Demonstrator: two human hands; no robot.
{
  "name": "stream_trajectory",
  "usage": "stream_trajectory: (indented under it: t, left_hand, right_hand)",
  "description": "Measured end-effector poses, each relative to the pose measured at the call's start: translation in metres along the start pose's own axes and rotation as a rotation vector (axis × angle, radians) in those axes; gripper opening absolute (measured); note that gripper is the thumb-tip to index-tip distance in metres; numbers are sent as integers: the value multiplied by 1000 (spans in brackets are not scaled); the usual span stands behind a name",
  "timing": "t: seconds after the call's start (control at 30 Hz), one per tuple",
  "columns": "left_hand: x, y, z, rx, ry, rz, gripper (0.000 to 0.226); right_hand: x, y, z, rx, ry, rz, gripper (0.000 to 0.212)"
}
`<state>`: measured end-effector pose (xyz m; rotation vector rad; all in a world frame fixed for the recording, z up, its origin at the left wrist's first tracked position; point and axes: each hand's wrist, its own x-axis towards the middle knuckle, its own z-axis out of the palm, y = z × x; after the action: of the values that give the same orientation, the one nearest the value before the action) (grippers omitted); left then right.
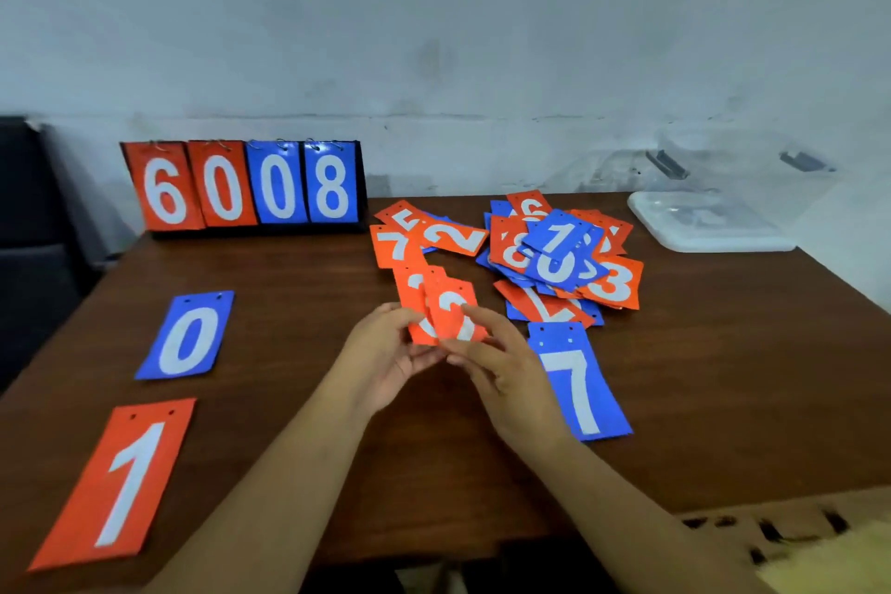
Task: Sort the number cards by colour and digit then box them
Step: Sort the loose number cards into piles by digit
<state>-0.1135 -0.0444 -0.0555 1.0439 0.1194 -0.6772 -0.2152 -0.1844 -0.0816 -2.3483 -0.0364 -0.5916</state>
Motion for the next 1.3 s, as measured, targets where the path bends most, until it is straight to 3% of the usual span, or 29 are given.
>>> stream_trajectory:
  t: [0.13, 0.23, 0.37, 0.43, 0.5, 0.63, 0.7, 1.0, 1.13, 1.23, 1.3]
  left_hand:
    - [-29, -20, -23, 98, 31, -5, 29]
    - [-42, -29, -42, 148, 78, 74, 32]
    - [-58, -31, -60, 243, 54, 133, 41]
    - [-68, -30, -64, 301, 18, 134, 51]
    - [-76, -30, -67, 359, 23, 143, 54]
    - [-88, -26, -78, 415, 68, 173, 44]
    - [-95, -24, -85, 466, 86, 174, 38]
    - [-119, -13, -129, 684, 298, 243, 26]
    - [-126, -3, -152, 688, 542, 346, 23]
    - [-137, 15, -181, 549, 726, 466, 18]
    - [-145, 28, -198, 551, 808, 455, 16]
  right_hand:
    - [-23, -26, 9, 45, -50, -137, 27]
    - [-33, -37, 10, 49, -109, -55, 32]
    - [-24, -54, 4, 251, 127, 441, 30]
    - [-14, -62, 2, 355, 45, 696, 39]
    - [-10, -69, 6, 444, -92, 801, 35]
    - [-14, -75, 17, 677, -133, 834, 8]
    - [-15, -76, 22, 716, -199, 821, 7]
    - [-19, -96, 62, 602, -232, 715, 9]
    - [-15, -105, 80, 606, -165, 758, 2]
    - [-10, -111, 97, 403, -190, 712, 8]
    - [-6, -118, 109, 255, -219, 638, 10]
